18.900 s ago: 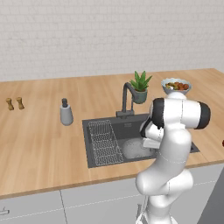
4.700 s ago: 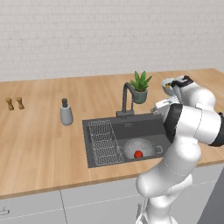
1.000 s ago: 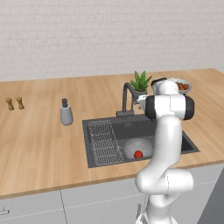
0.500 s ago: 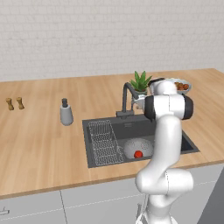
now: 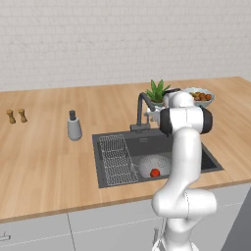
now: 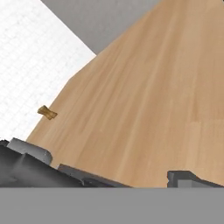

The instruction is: Put the colander in the sink, put the apple in the colander, and turn on the sink faucet and pour water over the colander.

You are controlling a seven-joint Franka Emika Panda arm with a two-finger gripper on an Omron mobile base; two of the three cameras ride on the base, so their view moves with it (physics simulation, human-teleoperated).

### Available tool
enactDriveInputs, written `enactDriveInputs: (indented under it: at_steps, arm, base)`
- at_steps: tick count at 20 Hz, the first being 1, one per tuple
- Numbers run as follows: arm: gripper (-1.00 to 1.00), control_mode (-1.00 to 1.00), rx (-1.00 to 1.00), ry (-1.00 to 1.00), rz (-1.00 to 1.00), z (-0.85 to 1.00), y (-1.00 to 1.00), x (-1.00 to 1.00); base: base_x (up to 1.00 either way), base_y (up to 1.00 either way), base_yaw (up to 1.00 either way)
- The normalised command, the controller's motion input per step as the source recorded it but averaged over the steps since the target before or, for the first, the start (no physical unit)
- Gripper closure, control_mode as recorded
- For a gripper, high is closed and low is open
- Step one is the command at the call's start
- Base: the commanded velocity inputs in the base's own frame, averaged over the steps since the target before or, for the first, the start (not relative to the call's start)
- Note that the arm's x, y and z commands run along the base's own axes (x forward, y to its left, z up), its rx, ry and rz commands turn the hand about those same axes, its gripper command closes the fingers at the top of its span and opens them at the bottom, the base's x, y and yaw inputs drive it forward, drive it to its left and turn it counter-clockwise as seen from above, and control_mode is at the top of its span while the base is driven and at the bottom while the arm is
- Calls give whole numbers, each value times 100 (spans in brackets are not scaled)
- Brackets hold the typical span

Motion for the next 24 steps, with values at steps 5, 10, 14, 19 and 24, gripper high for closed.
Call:
enactDriveInputs:
  at_steps: [5,10,14,19,24]
  arm:
    - [-100,-100,0,0,-6,-23,0,44]
    - [100,-100,0,0,-6,-20,0,16]
    - [100,-100,0,0,-8,-7,-37,4]
    - [100,-100,0,0,-9,0,-85,1]
    - [100,-100,0,2,-10,0,-100,0]
  base:
    - [0,0,0]
    - [0,0,0]
    - [0,0,0]
    - [0,0,0]
    - [0,0,0]
